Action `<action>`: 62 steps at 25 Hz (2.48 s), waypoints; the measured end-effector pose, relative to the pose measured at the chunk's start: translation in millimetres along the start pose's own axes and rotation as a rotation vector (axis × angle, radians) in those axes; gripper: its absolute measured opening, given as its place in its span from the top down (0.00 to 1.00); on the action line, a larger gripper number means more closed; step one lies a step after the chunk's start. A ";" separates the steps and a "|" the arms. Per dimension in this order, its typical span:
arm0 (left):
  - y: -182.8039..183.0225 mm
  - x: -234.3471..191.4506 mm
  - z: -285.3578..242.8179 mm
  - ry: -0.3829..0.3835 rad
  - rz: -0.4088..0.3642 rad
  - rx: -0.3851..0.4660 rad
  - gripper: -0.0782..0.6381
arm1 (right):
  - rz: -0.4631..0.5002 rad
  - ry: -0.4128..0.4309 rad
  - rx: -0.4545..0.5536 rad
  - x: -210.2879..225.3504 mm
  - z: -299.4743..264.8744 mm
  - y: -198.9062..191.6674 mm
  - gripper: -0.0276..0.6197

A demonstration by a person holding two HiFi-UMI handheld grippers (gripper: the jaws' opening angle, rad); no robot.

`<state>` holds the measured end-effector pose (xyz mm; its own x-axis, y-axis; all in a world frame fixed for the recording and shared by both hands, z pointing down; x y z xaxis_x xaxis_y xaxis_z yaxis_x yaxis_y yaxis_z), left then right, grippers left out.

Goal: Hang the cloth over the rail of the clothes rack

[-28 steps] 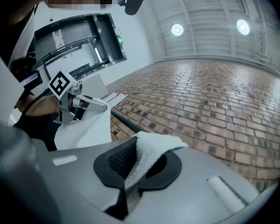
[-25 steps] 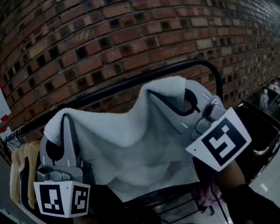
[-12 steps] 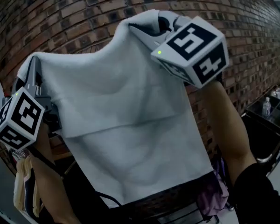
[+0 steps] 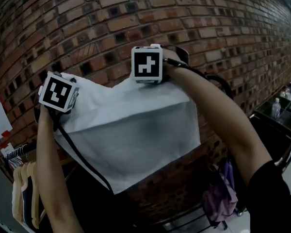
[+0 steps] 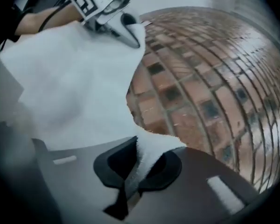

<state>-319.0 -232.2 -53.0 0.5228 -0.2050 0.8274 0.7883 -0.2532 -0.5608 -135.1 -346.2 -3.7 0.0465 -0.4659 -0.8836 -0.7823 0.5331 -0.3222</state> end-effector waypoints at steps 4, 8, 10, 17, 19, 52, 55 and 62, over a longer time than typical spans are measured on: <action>-17.6 51.5 -31.8 -0.292 -0.324 -0.165 0.85 | 0.071 0.134 -0.061 -17.4 -19.7 -1.9 0.94; -42.3 83.2 -48.1 -0.566 -0.355 -0.276 0.84 | 0.072 0.335 -0.056 -36.6 -33.6 -1.2 0.92; -43.5 86.0 -50.0 -0.580 -0.370 -0.261 0.74 | 0.054 0.369 -0.046 -38.7 -36.2 -2.0 0.79; -19.4 72.8 -36.5 -0.679 -0.235 0.015 0.43 | -0.136 0.472 0.139 -22.1 -26.4 -7.3 0.48; -25.6 63.9 -40.4 -0.655 -0.201 0.011 0.42 | -0.158 0.447 0.137 -17.4 -26.4 -10.8 0.48; -0.9 1.8 105.7 -0.332 0.035 0.635 0.46 | -0.265 -0.250 0.702 30.3 104.8 -2.1 0.52; 7.3 7.0 124.6 -0.322 0.148 0.753 0.47 | -0.205 -0.306 0.733 23.0 131.9 9.8 0.54; -17.7 65.7 173.3 -0.187 0.370 0.794 0.76 | -0.121 -0.390 0.822 -94.2 186.4 16.5 0.57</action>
<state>-242.4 -77.3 16.3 0.7779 0.0312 0.6276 0.5145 0.5418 -0.6647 -36.7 -161.8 10.9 0.4219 -0.3595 -0.8323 -0.0771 0.9005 -0.4280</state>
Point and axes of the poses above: the fingertips, and each gripper's own axes: z backward along the fingers, x to its right, y out of its top, the point moved 7 cm from there along z, backward along the fingers, and after that the axes turned 3 degrees about y, right-handed, at the moved point
